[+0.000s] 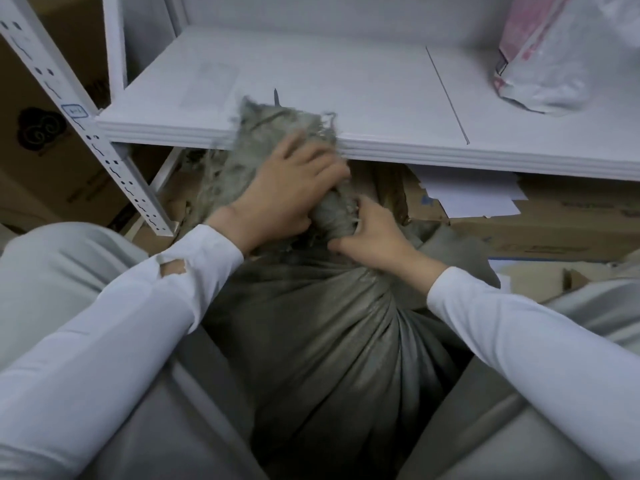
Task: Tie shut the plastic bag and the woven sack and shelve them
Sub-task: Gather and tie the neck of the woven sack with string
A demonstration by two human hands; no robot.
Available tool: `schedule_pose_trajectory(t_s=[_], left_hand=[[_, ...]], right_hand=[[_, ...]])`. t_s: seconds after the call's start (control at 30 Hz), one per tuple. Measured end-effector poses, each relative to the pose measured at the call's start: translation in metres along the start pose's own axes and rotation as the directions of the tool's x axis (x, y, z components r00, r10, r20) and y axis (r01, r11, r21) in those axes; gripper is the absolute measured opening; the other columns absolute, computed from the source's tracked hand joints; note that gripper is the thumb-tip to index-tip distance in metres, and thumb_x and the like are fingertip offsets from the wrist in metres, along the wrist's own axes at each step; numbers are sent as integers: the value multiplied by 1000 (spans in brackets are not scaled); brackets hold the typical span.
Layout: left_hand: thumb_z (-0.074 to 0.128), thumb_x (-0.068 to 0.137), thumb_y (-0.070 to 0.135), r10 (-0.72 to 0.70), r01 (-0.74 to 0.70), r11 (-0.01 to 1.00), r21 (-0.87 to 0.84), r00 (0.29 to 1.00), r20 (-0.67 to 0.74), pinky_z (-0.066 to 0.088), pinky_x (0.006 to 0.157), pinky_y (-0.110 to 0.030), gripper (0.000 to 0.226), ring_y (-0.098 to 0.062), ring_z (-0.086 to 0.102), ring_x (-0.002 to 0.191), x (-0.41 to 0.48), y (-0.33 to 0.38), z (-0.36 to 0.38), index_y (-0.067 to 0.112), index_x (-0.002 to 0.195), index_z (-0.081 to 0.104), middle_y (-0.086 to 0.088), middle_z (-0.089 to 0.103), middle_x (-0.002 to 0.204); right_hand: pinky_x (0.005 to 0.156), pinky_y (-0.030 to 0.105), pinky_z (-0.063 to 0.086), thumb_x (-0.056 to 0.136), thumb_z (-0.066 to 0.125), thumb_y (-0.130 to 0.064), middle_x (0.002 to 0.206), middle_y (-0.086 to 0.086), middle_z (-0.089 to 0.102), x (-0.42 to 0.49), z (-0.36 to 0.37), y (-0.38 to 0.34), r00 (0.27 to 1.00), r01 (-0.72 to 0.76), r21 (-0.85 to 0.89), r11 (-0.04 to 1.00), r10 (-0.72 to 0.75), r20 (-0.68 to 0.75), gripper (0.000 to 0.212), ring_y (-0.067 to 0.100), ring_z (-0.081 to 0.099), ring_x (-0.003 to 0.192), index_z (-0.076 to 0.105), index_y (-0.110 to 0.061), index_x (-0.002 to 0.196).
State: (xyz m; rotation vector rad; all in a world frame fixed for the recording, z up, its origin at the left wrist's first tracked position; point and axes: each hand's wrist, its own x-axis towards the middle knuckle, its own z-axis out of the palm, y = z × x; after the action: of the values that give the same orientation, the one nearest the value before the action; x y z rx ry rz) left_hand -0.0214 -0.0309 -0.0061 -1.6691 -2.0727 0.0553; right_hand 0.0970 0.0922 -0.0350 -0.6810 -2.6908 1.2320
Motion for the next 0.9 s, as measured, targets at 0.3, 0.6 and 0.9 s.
schedule_pose_trajectory(t_s=[0.3, 0.6, 0.9], left_hand=[[55, 93, 11, 218, -50, 939, 340, 851, -477, 31, 110, -50, 39, -18, 45, 133, -20, 19, 14, 17, 131, 59, -6, 48, 143], [54, 94, 15, 117, -3, 949, 315, 931, -344, 20, 111, -62, 60, -28, 28, 143, -17, 10, 23, 27, 148, 32, -11, 31, 154], [45, 86, 8, 72, -35, 990, 138, 960, -272, 46, 96, -46, 42, -29, 60, 77, -8, 4, 9, 23, 121, 63, -6, 63, 86]], right_hand=[[62, 32, 60, 64, 59, 17, 73, 11, 72, 1, -23, 9, 947, -303, 658, 689, 298, 124, 27, 25, 69, 70, 70, -4, 78], [83, 48, 57, 57, 56, 22, 102, 19, 72, -2, -20, 11, 908, -412, 627, 661, 241, 342, 52, 37, 68, 96, 70, 4, 103], [67, 32, 57, 70, 63, 15, 98, 13, 74, -1, -26, 4, 918, -322, 524, 789, 124, 378, 39, 28, 71, 89, 69, -6, 102]])
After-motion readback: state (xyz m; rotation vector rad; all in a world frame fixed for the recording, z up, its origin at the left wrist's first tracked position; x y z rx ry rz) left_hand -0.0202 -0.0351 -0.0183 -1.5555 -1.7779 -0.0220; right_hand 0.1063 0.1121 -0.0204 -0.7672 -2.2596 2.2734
